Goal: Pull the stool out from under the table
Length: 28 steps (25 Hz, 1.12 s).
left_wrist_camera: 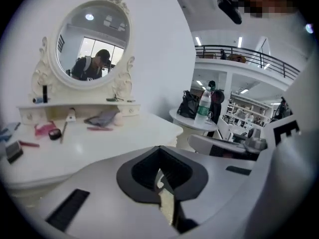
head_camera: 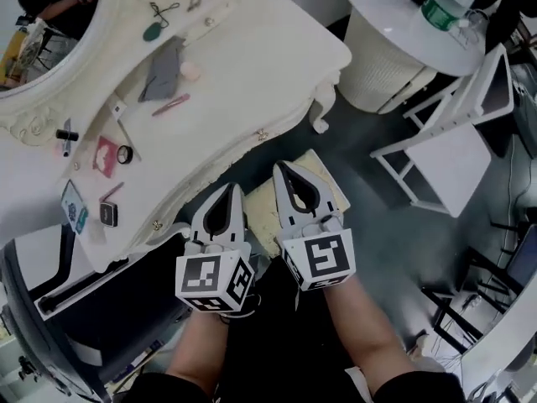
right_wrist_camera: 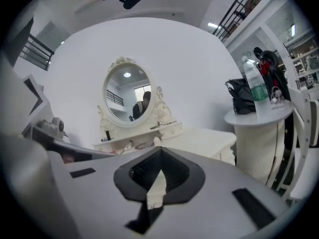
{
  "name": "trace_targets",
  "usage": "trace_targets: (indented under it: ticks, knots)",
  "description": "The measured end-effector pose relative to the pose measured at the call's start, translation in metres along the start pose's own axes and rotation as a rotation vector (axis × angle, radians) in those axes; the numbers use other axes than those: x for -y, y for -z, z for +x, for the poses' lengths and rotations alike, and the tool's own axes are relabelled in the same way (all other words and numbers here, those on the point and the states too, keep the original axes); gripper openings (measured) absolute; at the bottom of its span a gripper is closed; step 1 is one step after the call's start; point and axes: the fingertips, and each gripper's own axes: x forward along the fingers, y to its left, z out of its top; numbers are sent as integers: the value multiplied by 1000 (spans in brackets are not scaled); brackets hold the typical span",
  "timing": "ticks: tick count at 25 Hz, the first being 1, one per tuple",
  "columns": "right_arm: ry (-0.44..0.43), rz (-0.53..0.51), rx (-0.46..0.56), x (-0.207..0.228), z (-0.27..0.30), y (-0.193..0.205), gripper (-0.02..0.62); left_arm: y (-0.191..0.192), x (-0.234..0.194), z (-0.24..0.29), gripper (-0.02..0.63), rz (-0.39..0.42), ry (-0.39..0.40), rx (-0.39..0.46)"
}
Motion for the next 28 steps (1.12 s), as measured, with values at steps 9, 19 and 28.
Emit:
trace_targets:
  ticks: [9, 19, 28]
  knots:
    - [-117, -75, 25, -90, -2, -115, 8, -120, -11, -78, -1, 26, -115, 133]
    - [-256, -147, 34, -139, 15, -208, 8, -217, -49, -133, -1, -15, -244, 298]
    - [-315, -252, 87, -164, 38, -256, 8, -244, -82, -148, -1, -81, -325, 360]
